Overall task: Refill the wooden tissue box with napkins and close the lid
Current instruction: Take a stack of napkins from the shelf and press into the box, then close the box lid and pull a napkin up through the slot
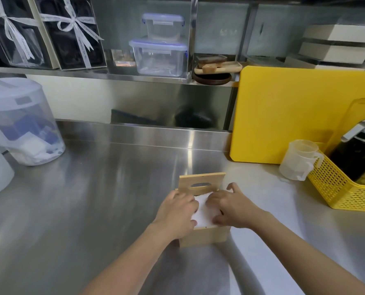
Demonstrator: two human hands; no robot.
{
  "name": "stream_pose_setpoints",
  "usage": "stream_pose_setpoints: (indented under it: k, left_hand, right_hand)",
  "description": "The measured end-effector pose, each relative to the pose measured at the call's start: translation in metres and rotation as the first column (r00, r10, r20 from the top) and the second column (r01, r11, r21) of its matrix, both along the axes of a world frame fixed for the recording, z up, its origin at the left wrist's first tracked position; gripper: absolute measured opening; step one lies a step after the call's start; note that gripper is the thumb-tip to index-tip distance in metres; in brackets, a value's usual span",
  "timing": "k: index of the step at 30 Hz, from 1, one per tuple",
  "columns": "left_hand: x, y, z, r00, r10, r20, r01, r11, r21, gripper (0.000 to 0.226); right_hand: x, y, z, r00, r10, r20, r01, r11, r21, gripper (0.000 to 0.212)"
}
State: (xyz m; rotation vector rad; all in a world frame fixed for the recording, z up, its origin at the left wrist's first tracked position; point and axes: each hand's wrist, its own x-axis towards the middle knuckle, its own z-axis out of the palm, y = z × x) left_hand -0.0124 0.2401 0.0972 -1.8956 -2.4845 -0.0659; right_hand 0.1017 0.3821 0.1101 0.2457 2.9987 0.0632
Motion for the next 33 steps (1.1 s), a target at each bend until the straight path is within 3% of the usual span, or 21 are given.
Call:
stream_pose_setpoints:
  k: [5, 10, 13, 14, 15, 17, 18, 19, 20, 21, 22, 23, 25, 27, 29, 31, 33]
  left_hand:
    - [-0.005, 0.009, 0.007, 0.99, 0.069, -0.124, -0.096, 0.968, -0.23, 0.03]
    - [-0.007, 0.019, 0.005, 0.994, 0.065, -0.087, -0.09, 0.941, -0.325, 0.028]
    - [-0.01, 0.011, 0.012, 0.993, 0.083, 0.083, -0.058, 0.96, -0.275, 0.029]
    - [-0.014, 0.006, 0.015, 0.968, 0.114, 0.224, -0.069, 0.978, -0.198, 0.024]
    - [-0.018, 0.0, 0.017, 0.91, 0.155, 0.385, -0.126, 0.987, -0.1, 0.015]
    - [-0.025, -0.009, 0.019, 0.715, 0.237, 0.658, -0.395, 0.914, 0.099, 0.009]
    - [-0.027, -0.01, 0.018, 0.563, 0.26, 0.785, -0.587, 0.794, 0.159, 0.013]
    - [-0.028, -0.009, 0.018, 0.358, 0.238, 0.903, -0.761, 0.635, 0.135, 0.015]
    - [-0.03, -0.007, 0.018, 0.137, 0.182, 0.974, -0.867, 0.498, 0.029, 0.016]
    - [-0.029, -0.005, 0.021, -0.073, 0.138, 0.988, -0.895, 0.428, -0.126, 0.018]
    - [-0.027, -0.003, 0.023, -0.257, 0.128, 0.958, -0.859, 0.425, -0.287, 0.027]
    - [-0.026, -0.002, 0.026, -0.414, 0.135, 0.9, -0.772, 0.472, -0.426, 0.047]
    - [-0.023, -0.001, 0.032, -0.564, 0.195, 0.802, -0.564, 0.618, -0.547, 0.086]
    - [-0.018, 0.0, 0.036, -0.57, 0.229, 0.789, -0.412, 0.751, -0.516, 0.076]
    - [-0.01, -0.001, 0.036, -0.5, 0.208, 0.841, -0.398, 0.807, -0.436, 0.057]
    - [-0.008, -0.004, 0.015, -0.391, 0.133, 0.911, -0.433, 0.847, -0.31, 0.062]
    - [-0.003, -0.011, -0.004, -0.196, 0.089, 0.977, -0.454, 0.875, -0.17, 0.085]
  right_hand:
    - [-0.008, 0.002, -0.002, 0.987, -0.019, 0.16, -0.008, 0.986, 0.169, 0.043]
    - [-0.017, -0.001, -0.005, 0.982, -0.021, 0.187, -0.008, 0.988, 0.152, 0.039]
    - [-0.009, 0.005, 0.007, 0.993, -0.082, 0.089, 0.097, 0.98, -0.172, 0.031]
    - [-0.005, 0.007, 0.011, 0.986, -0.169, -0.006, 0.155, 0.919, -0.361, 0.024]
    - [0.0, 0.009, 0.017, 0.948, -0.306, -0.088, 0.207, 0.8, -0.563, 0.016]
    - [0.004, 0.014, 0.023, 0.751, -0.639, -0.166, 0.216, 0.475, -0.853, 0.018]
    - [0.004, 0.018, 0.023, 0.621, -0.778, -0.091, 0.225, 0.288, -0.931, 0.016]
    - [0.001, 0.021, 0.024, 0.523, -0.849, 0.072, 0.254, 0.075, -0.964, 0.019]
    - [-0.002, 0.023, 0.024, 0.472, -0.842, 0.262, 0.279, -0.14, -0.95, 0.034]
    - [-0.004, 0.024, 0.024, 0.471, -0.771, 0.429, 0.312, -0.309, -0.898, 0.052]
    - [-0.007, 0.022, 0.025, 0.5, -0.688, 0.526, 0.349, -0.396, -0.849, 0.066]
    - [-0.009, 0.019, 0.026, 0.541, -0.617, 0.571, 0.386, -0.42, -0.821, 0.073]
    - [-0.013, 0.012, 0.031, 0.599, -0.545, 0.587, 0.446, -0.382, -0.809, 0.068]
    - [-0.014, 0.011, 0.033, 0.649, -0.52, 0.555, 0.435, -0.344, -0.832, 0.06]
    - [-0.008, 0.015, 0.026, 0.702, -0.513, 0.495, 0.393, -0.301, -0.869, 0.05]
    - [0.001, 0.016, 0.009, 0.745, -0.542, 0.388, 0.343, -0.187, -0.921, 0.043]
    - [0.013, 0.007, -0.009, 0.781, -0.579, 0.235, 0.254, -0.049, -0.966, 0.037]
